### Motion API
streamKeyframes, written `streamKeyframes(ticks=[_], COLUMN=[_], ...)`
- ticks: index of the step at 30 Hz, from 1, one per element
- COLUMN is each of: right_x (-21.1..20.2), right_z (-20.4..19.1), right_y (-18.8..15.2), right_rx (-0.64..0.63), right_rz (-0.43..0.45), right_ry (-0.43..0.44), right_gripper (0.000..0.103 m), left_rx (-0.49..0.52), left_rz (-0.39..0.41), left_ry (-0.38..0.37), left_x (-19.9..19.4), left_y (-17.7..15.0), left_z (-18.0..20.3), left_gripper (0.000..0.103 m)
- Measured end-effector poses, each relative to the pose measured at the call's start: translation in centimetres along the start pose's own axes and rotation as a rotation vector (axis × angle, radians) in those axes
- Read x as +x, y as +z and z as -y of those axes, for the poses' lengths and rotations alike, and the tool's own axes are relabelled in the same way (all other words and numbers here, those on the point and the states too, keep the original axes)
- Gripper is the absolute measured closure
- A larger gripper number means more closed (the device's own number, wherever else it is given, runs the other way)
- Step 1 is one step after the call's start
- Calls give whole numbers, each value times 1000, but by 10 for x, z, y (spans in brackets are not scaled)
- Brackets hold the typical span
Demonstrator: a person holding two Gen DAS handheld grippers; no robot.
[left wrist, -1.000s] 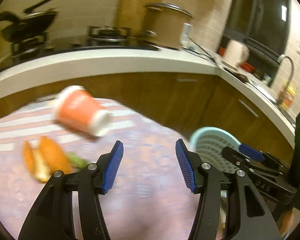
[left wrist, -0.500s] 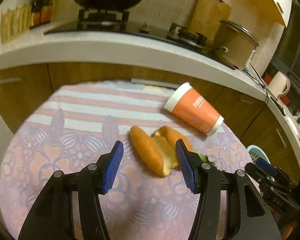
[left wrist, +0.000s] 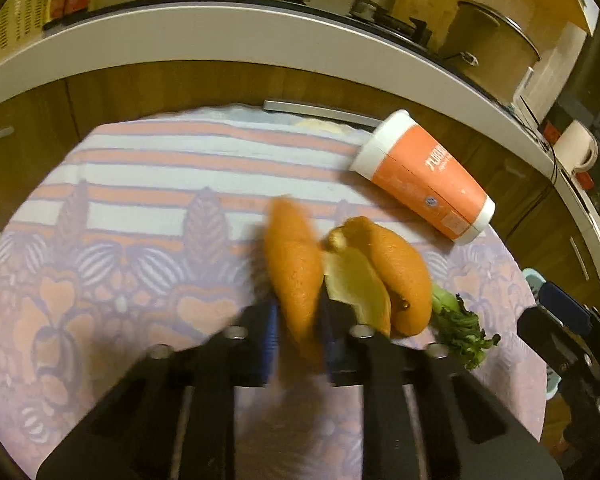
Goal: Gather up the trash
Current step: 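Grasp an orange peel with the left gripper while the right grasps another peel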
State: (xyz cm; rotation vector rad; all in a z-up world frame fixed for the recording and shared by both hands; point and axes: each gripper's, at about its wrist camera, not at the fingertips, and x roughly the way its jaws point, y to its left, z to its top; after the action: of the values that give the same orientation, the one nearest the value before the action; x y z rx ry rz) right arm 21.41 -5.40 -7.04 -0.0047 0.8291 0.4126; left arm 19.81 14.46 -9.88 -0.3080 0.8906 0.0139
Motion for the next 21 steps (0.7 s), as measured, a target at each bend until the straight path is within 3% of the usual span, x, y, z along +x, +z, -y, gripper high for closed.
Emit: streamKeyframes(ticks=[9,17,21], right_x=[48,74,71], right_z=[-34,-39,-42], right_y=[12,5,5], right_rx=[-27,-46,-65], right_rz=[-80,-79,-58], right_ry=[85,44,43], right_gripper=[38,39,54], left_rx=[-30,-43,-12], left_rz=[43,90,110], left_ry=[65,61,108], left_x=[-27,-25,-27], left_y=[-1,-7,-10], left_z=[-45,-55,-48], left_gripper=[93,93,93])
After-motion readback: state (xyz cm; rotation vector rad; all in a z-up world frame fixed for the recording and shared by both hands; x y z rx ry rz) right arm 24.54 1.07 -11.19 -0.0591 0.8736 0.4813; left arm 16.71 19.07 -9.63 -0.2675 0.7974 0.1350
